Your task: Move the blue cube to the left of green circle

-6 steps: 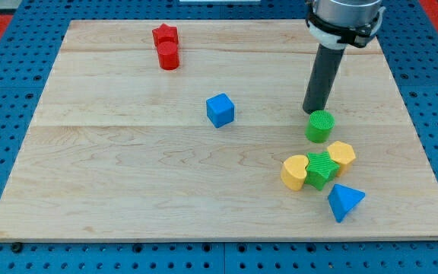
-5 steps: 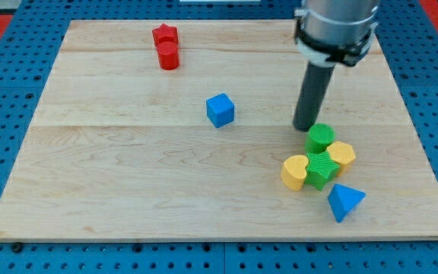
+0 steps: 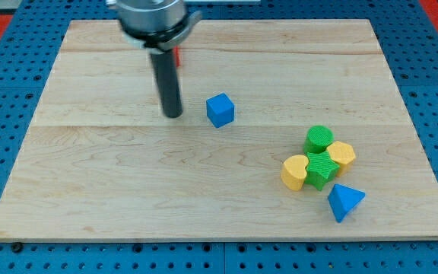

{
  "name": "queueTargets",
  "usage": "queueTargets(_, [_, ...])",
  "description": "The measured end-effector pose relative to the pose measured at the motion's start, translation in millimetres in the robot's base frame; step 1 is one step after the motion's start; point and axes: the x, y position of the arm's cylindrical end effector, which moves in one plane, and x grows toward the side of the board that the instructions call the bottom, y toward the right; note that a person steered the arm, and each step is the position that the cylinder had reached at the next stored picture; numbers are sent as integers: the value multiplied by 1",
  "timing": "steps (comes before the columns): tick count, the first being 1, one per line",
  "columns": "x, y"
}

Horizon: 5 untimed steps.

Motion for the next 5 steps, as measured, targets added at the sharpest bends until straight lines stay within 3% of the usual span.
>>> queueTargets(2, [15,50])
queueTargets(5, [-30,121])
